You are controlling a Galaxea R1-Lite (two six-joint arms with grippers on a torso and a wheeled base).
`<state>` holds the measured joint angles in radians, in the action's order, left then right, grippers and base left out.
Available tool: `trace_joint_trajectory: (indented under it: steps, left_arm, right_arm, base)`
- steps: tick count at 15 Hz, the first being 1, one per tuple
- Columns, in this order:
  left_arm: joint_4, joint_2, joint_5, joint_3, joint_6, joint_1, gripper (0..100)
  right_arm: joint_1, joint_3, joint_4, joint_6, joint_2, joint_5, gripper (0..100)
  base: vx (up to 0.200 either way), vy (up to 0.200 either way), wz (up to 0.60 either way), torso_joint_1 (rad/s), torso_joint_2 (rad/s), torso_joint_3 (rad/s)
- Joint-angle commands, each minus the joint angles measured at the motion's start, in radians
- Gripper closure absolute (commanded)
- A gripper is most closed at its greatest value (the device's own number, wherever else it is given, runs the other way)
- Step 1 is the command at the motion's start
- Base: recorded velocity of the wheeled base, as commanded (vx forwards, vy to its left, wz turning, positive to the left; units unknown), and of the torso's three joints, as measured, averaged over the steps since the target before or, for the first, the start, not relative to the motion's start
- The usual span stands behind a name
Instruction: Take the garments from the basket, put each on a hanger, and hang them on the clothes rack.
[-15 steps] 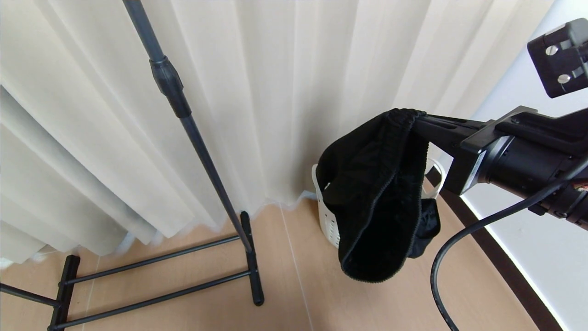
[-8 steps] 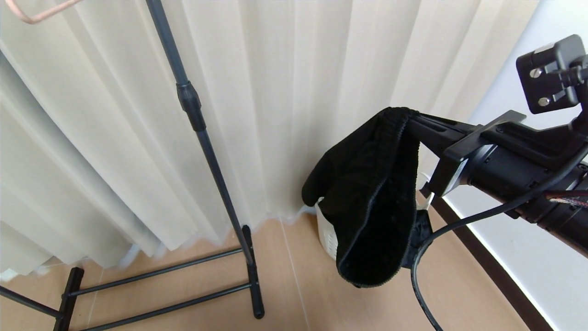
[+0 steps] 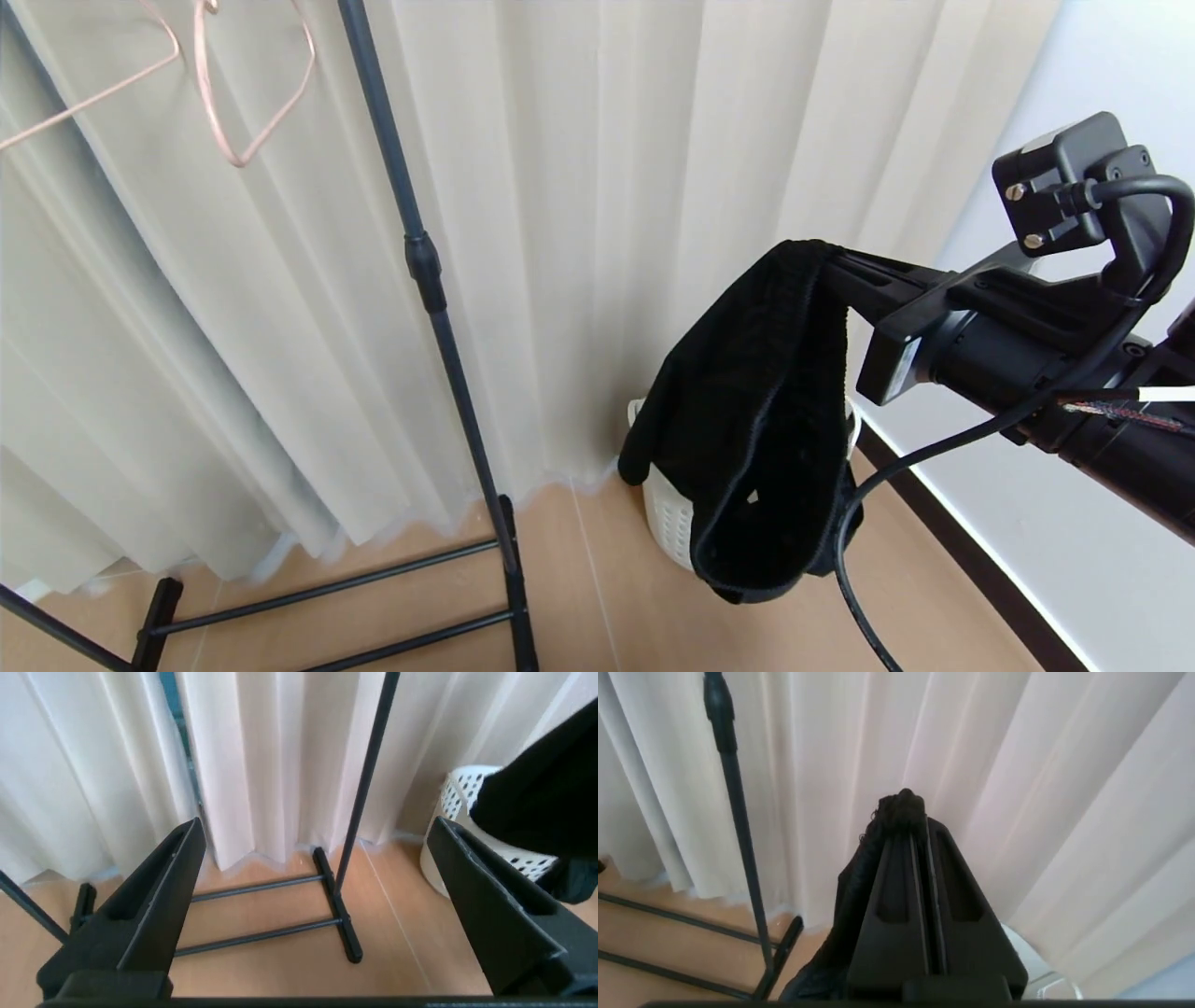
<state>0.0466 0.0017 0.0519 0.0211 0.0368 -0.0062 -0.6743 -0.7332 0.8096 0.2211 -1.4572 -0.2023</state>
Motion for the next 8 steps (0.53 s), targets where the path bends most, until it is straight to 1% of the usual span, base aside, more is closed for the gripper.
trace_joint_trajectory:
  steps: [1, 3, 6, 8]
  left_arm:
    - [-0.001, 0.0, 0.0, 0.0, 0.0, 0.0, 0]
    - [-0.001, 0.0, 0.0, 0.0, 0.0, 0.0, 0]
    - [-0.001, 0.0, 0.0, 0.0, 0.0, 0.0, 0]
    - [-0.001, 0.0, 0.0, 0.0, 0.0, 0.0, 0]
  right_arm:
    - [0.002, 0.001, -0.001, 0.0, -0.005, 0.0, 100]
    - [0.002, 0.015, -0.001, 0.001, -0.005, -0.002, 100]
    - [0.002, 0.023, -0.001, 0.037, 0.001, 0.0, 100]
    - [0.002, 0.026, -0.001, 0.037, 0.001, 0.0, 100]
  base:
    - [0.0, 0.0, 0.0, 0.071, -0.41, -0.134]
    - [0.0, 0.0, 0.0, 0.083, -0.43, -0.151]
    - [0.0, 0.0, 0.0, 0.108, -0.45, -0.146]
    - [0.0, 0.0, 0.0, 0.129, -0.46, -0.139]
